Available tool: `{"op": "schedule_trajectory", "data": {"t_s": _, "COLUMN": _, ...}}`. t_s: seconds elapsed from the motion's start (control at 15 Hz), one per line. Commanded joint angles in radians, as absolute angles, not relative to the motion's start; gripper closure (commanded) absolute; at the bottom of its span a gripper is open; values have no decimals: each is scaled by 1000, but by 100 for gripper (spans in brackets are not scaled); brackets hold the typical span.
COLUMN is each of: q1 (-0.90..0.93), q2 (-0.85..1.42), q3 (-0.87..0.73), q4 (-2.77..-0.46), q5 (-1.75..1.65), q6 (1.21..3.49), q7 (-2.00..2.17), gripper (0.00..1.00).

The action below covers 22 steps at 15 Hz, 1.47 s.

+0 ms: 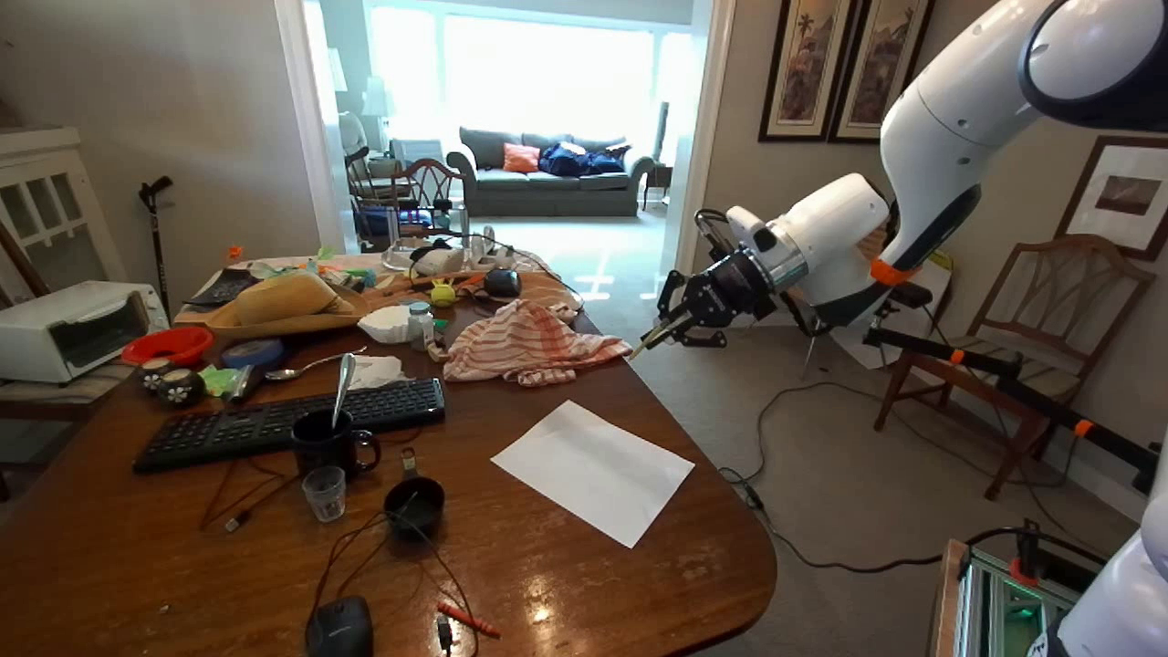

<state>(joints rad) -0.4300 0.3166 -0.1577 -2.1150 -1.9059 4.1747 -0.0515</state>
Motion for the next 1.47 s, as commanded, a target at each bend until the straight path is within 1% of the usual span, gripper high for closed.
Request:
{"op": "schedule_trajectory", "data": {"t_s": 0.0, "q1": -347, "q2": 450, "q3": -207, "q4": -1877, "q5": -2002, "q6": 4279, "q7": 200, "gripper": 98}}
{"op": "schedule_trajectory", "data": {"t_s": 0.13, "q1": -468, "q2": 486, "q3": -22, "q4": -1840, "q5": -2048, "q6": 4218, "q7": 286, "gripper": 98}}
{"op": "schedule_trajectory", "data": {"t_s": 0.2, "q1": -402, "q2": 530, "q3": -97, "q4": -1782, "q5": -2055, "q6": 4275, "q7": 323, "gripper": 98}}
{"op": "schedule_trajectory", "data": {"t_s": 0.27, "q1": -442, "q2": 552, "q3": -35, "q4": -1774, "q5": -2073, "q6": 4260, "q7": 348, "gripper": 98}}
{"op": "schedule_trajectory", "data": {"t_s": 0.33, "q1": -453, "q2": 577, "q3": -11, "q4": -1751, "q5": -2095, "q6": 4252, "q7": 378, "gripper": 98}}
{"op": "schedule_trajectory", "data": {"t_s": 0.73, "q1": -506, "q2": 682, "q3": 46, "q4": -1669, "q5": -2198, "q6": 4253, "q7": 475, "gripper": 98}}
{"op": "schedule_trajectory", "data": {"t_s": 0.93, "q1": -519, "q2": 699, "q3": 50, "q4": -1644, "q5": -2243, "q6": 4249, "q7": 500, "gripper": 98}}
{"op": "schedule_trajectory", "data": {"t_s": 1.0, "q1": -506, "q2": 668, "q3": 33, "q4": -1700, "q5": -2190, "q6": 4215, "q7": 448, "gripper": 92}}
{"op": "schedule_trajectory", "data": {"t_s": 1.27, "q1": -513, "q2": 677, "q3": 35, "q4": -1682, "q5": -2205, "q6": 4215, "q7": 459, "gripper": 92}}
{"op": "schedule_trajectory", "data": {"t_s": 1.33, "q1": -513, "q2": 677, "q3": 37, "q4": -1680, "q5": -2206, "q6": 4215, "q7": 462, "gripper": 98}}
{"op": "schedule_trajectory", "data": {"t_s": 1.4, "q1": -419, "q2": 684, "q3": -85, "q4": -1693, "q5": -2123, "q6": 4245, "q7": 416, "gripper": 98}}
